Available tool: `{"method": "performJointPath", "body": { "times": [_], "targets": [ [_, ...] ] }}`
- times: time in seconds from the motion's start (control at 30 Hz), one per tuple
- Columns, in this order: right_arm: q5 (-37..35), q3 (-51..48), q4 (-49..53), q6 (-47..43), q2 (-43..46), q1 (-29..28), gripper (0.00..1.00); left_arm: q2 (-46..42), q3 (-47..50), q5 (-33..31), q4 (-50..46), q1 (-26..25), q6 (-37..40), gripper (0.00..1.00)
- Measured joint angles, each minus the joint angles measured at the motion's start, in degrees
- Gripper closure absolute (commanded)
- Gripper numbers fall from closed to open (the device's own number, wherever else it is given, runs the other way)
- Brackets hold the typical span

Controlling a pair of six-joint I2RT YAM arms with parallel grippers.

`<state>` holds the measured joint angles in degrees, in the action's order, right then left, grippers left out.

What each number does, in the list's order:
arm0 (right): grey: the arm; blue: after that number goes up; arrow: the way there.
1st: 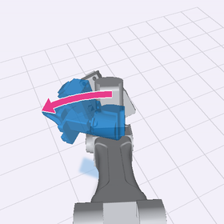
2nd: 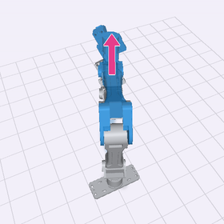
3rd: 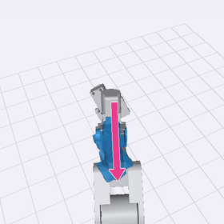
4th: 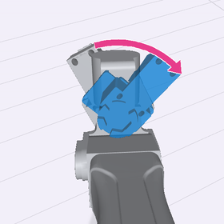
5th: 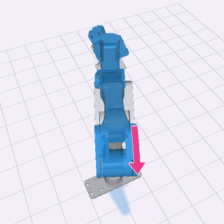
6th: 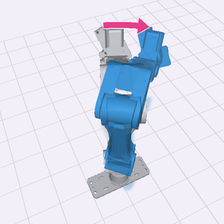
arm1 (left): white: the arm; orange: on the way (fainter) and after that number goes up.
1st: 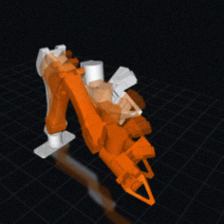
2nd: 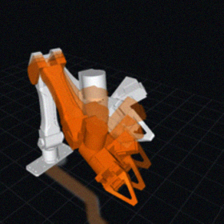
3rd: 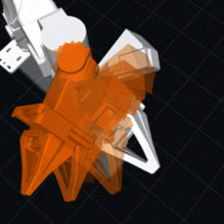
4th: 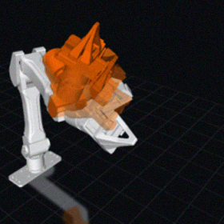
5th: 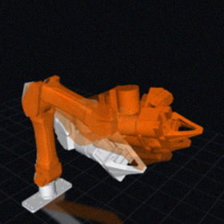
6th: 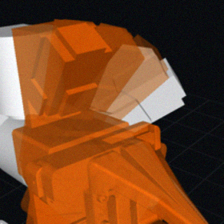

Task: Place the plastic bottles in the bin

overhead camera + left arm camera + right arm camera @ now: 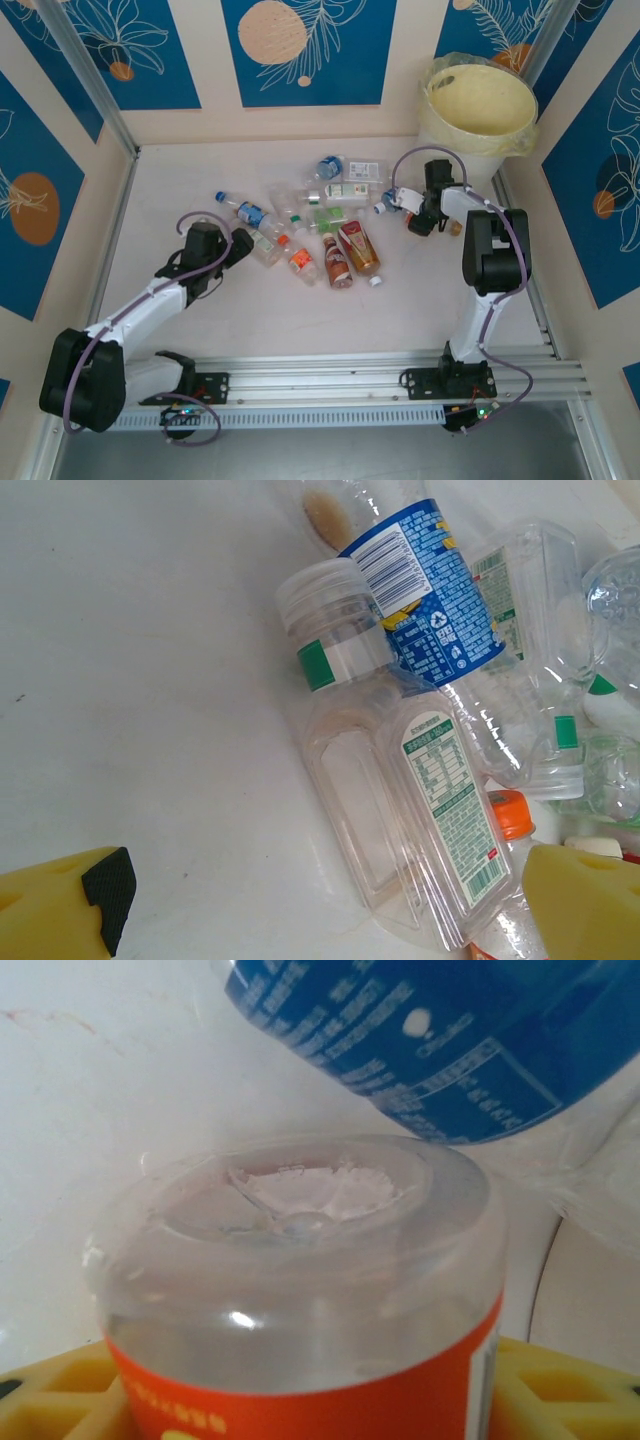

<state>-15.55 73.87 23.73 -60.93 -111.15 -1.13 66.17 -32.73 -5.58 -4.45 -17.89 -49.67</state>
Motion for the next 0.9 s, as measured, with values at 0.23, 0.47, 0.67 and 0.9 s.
{"method": "performJointPath", "body": {
  "times": [0.23, 0.47, 0.67, 0.9],
  "targets": [
    [0.13, -6.29, -4.04, 1.77, 6.47, -1.05, 0.54, -0.07, 0.13, 0.0, 0.09, 0.39, 0.02, 0.0],
    [7.76, -8.0, -6.49, 9.57, 19.39, -2.71, 0.67, -0.07, 0.13, 0.0, 0.09, 1.05, 0.07, 0.0],
    [20.33, -6.01, -7.89, 23.71, 25.92, -2.6, 0.75, -0.07, 0.13, 0.02, 0.13, 1.29, 0.02, 0.0],
    [29.03, -0.96, -11.96, 45.83, 27.04, -3.21, 0.85, -0.04, 0.13, 0.31, 0.52, 1.4, -1.03, 0.0]
  ]
}}
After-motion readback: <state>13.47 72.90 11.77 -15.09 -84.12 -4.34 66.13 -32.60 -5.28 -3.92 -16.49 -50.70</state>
